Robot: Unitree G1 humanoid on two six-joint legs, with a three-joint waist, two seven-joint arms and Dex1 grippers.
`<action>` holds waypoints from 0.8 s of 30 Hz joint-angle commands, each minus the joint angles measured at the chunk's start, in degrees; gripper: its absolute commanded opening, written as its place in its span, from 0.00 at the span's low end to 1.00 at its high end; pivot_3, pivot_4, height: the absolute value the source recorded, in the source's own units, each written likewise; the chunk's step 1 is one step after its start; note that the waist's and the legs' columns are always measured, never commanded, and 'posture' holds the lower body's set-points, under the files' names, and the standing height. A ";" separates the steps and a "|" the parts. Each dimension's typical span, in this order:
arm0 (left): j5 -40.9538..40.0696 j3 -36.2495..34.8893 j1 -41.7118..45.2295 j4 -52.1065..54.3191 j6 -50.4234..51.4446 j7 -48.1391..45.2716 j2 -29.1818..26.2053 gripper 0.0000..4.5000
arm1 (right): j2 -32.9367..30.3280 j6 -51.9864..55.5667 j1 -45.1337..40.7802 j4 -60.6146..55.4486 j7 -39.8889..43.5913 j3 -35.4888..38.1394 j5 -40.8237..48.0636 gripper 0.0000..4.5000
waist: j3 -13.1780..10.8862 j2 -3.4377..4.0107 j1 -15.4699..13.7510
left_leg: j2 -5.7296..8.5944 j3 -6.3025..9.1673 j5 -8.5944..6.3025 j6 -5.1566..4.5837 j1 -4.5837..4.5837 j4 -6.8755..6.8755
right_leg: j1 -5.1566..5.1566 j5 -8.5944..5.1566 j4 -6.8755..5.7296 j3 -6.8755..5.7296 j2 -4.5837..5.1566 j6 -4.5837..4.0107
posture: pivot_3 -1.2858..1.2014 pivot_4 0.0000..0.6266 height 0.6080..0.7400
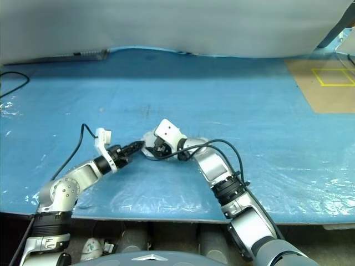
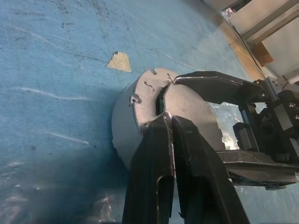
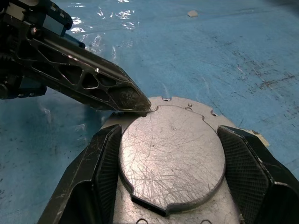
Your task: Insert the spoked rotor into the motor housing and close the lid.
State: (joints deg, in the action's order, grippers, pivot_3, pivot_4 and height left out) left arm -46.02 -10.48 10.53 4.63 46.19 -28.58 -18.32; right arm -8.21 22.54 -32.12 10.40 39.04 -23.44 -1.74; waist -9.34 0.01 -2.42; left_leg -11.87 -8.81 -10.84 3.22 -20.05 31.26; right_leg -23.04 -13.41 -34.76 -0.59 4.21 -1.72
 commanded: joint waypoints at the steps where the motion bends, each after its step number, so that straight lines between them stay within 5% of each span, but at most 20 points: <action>1: 1.12 1.36 0.57 0.95 1.19 0.59 -0.23 0.04 | -1.51 3.84 2.88 4.05 -1.02 -1.47 -2.34 0.65 | 0.01 0.01 0.00 | 0.00 0.00 0.00 0.00 0.00 0.00 | 0.01 0.00 0.00 0.00 0.00 0.00 | 0.52 0.24 1.00; 14: 4.07 4.03 2.56 -0.04 3.31 1.46 -0.27 0.04 | -2.26 3.32 4.37 0.94 1.84 -1.60 -0.65 0.65 | 0.09 0.07 -0.38 | 0.07 0.00 0.00 0.00 0.02 -0.01 | 0.09 -0.03 0.04 0.00 0.07 0.05 | 0.52 0.24 1.00; 19: 4.53 4.73 3.12 -0.11 3.95 0.54 -0.90 0.04 | -2.67 3.64 4.89 -1.60 2.55 -0.61 0.57 1.00 | 0.11 0.05 -0.60 | 0.07 0.01 0.00 0.00 0.00 -0.04 | 0.10 -0.05 0.06 0.00 0.07 0.07 | 0.52 0.24 1.00; 24: 4.53 5.13 3.63 0.21 4.59 -0.35 -1.28 0.04 | -3.47 3.80 6.14 -5.20 2.23 0.91 1.42 1.00 | 0.11 0.04 -0.92 | 0.08 0.01 0.01 0.01 -0.07 -0.07 | 0.08 -0.08 0.11 -0.01 0.07 0.12 | 0.52 0.24 1.00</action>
State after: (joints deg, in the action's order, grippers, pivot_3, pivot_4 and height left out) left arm -42.38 -7.04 14.54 4.98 49.25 -28.75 -19.28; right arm -10.59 23.64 -28.18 4.76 40.84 -22.31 -0.72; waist -9.24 0.05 -3.34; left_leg -11.78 -8.80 -10.83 3.24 -20.14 31.16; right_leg -22.95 -13.50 -34.63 -0.60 4.29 -1.59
